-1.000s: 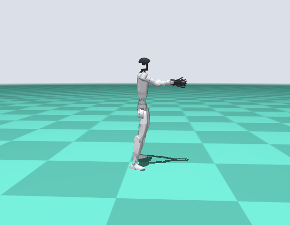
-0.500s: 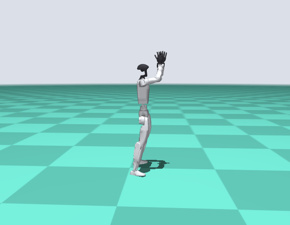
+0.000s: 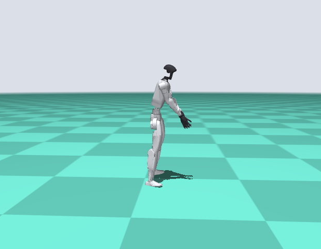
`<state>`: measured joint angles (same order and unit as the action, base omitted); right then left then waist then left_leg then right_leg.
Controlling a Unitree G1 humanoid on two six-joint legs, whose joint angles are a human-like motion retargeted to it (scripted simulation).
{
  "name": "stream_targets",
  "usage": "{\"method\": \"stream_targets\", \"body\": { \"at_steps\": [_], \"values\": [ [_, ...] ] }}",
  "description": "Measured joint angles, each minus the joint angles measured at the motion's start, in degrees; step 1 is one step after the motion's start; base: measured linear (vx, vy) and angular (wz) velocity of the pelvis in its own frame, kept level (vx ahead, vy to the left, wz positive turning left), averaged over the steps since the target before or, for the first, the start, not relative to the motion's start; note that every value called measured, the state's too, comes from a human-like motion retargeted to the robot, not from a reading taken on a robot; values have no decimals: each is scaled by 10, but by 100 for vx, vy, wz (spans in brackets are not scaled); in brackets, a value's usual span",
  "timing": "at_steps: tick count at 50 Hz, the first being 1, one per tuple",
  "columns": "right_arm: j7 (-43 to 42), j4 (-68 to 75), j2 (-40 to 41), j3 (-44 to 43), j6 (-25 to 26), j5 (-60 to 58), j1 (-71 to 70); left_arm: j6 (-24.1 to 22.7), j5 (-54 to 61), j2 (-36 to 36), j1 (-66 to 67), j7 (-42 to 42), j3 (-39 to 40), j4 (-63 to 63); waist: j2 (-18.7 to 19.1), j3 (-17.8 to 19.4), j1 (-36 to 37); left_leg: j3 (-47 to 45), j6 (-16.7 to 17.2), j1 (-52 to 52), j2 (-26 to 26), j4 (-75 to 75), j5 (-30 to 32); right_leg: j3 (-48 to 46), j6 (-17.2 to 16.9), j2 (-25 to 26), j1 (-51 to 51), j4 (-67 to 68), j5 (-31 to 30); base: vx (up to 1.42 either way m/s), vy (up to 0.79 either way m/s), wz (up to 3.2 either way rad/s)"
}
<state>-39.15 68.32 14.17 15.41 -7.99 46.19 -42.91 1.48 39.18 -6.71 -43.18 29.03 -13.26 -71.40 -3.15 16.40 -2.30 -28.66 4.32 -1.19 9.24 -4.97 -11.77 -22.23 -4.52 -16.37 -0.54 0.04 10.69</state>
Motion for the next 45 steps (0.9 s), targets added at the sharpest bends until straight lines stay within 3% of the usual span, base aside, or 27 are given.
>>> {"method": "stream_targets", "body": {
  "at_steps": [7,12,17,23,29,36,45],
  "values": [
    [-10,-76,-56,-1,18,-23,-132,-2,17,37,-122,16,-36,76,16,-99,4,14,7,-28,2,-15,-7,-22,-8,-4,-45,8,14,11,-2,20],
    [-36,-228,-138,37,7,-63,-284,-37,9,100,-277,61,-83,215,23,-147,21,16,3,-55,8,-32,-21,-29,-18,-4,-80,14,23,16,-2,3],
    [-47,-430,-215,32,0,-192,-416,-65,-112,170,-435,82,-105,374,23,-194,47,9,0,-75,10,-38,-32,-26,-29,-4,-98,13,28,15,-1,-13],
    [-60,-570,-259,16,4,-301,-537,-51,-243,215,-585,85,-129,479,14,-237,62,2,0,-80,8,-36,-37,-22,-32,-6,-99,11,33,10,0,-8],
    [-58,-588,-266,11,1,-302,-561,-35,-277,219,-620,97,-134,492,14,-241,58,3,0,-82,7,-36,-40,-23,-33,-8,-100,14,35,1,0,0],
    [-35,-524,-230,10,-11,-241,-428,-49,-219,189,-480,68,-117,432,15,-222,51,1,-3,-86,5,-40,-42,-18,-31,-11,-101,18,32,-4,1,-4],
    [-25,-304,-132,-3,3,-133,-170,-39,-56,62,-226,12,-72,196,15,-144,50,-1,-7,-77,2,-41,-36,-8,-24,-13,-87,20,22,-12,2,-5]
  ]
}}
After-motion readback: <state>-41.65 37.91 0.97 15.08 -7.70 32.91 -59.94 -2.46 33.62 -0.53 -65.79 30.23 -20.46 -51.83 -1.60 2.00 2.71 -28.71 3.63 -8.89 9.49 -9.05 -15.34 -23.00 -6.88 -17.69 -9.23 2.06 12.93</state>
